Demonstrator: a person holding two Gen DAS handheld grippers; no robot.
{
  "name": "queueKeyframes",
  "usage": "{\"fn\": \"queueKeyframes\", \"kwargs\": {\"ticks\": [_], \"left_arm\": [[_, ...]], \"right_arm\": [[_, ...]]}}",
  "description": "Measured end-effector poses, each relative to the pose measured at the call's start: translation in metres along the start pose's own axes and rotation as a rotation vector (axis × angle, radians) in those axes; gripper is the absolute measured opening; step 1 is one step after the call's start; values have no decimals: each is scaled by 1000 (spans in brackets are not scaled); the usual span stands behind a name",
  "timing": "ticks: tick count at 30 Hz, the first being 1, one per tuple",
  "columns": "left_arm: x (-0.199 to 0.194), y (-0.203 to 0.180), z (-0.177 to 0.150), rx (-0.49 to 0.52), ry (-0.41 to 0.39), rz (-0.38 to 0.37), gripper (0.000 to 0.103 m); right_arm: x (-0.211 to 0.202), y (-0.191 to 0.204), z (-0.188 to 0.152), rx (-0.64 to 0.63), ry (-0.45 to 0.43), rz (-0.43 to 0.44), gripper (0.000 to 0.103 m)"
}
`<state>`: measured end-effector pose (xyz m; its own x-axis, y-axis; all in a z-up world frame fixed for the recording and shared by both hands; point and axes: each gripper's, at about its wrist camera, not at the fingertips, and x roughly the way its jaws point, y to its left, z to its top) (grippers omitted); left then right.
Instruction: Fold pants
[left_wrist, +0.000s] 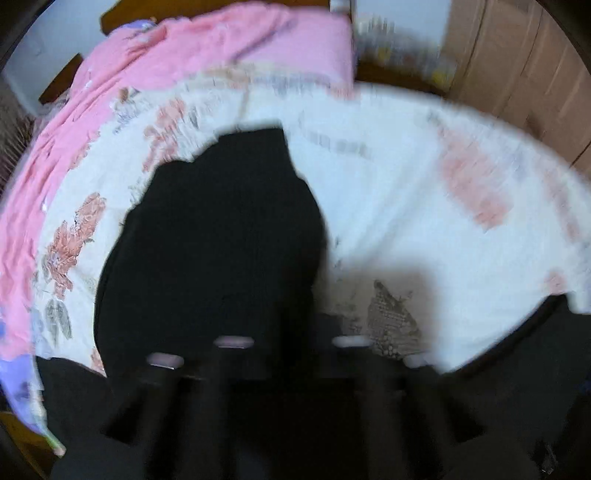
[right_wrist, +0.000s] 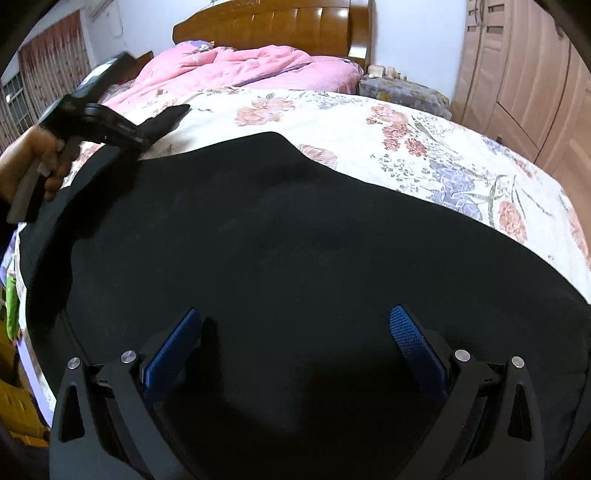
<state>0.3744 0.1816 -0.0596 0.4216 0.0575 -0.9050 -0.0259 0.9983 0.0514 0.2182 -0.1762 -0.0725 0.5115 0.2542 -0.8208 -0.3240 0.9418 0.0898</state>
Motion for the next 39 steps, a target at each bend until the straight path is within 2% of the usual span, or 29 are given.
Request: {"fn": "queueKeyframes", "kwargs": {"ticks": [3,5,9,13,15,17,18,20,21,22,23,24,26,27,29,30,31,32,34,37,38,39], "left_arm": [[-49,28,-20,-55,-160,-22,9],[-83,58,-41,-123,-249,-65,9],[-140,130,-110,-282,-393,-97,9],[-150,198,-189,-479,-409,-106,8],[-126,230,-229,-595,-345,-126,8],[-99,253,-263,-714,-274,-196,8],[-84,258,-279,-741,-251,-221,12],[-80,259,-293,-734,-278,-239,18],[-83,258,-296,-724,-302,-249,30],[-88,256,-296,-699,-319,-241,55],[-96,252,-296,-664,-336,-197,69],[-110,242,-293,-598,-373,-103,79],[-131,212,-284,-403,-429,-19,79],[-140,191,-280,-259,-447,18,80],[-140,155,-270,-36,-427,134,81],[-132,133,-266,116,-397,198,81],[-124,119,-262,209,-379,223,81],[-118,109,-263,279,-364,232,81],[-108,89,-255,380,-345,192,81],[-98,73,-244,435,-346,197,80],[-93,70,-241,450,-331,204,78],[-83,68,-238,477,-299,214,69]], "right_arm": [[-1,4,-2,-10,-1,-9,98],[0,5,-3,-17,-1,-16,98],[1,6,-3,-18,-2,-17,99],[1,6,-3,-20,-2,-21,99],[2,8,-3,-25,1,-28,99],[3,8,-3,-28,3,-34,99],[3,9,-3,-33,5,-40,99],[4,11,-3,-39,8,-50,99],[4,11,-3,-41,9,-53,99],[4,12,-3,-42,9,-56,99],[5,12,-3,-43,10,-58,99],[5,11,-3,-44,10,-59,99],[5,11,-3,-42,10,-60,99],[6,11,-3,-42,10,-61,99],[6,11,-3,-41,11,-62,99],[6,11,-2,-40,12,-61,99],[6,10,-2,-39,12,-60,99],[6,10,-2,-39,12,-60,99],[6,10,-2,-39,12,-61,99],[6,11,-2,-40,11,-62,99],[6,10,-3,-40,10,-62,99],[6,10,-2,-39,10,-62,99]]}}
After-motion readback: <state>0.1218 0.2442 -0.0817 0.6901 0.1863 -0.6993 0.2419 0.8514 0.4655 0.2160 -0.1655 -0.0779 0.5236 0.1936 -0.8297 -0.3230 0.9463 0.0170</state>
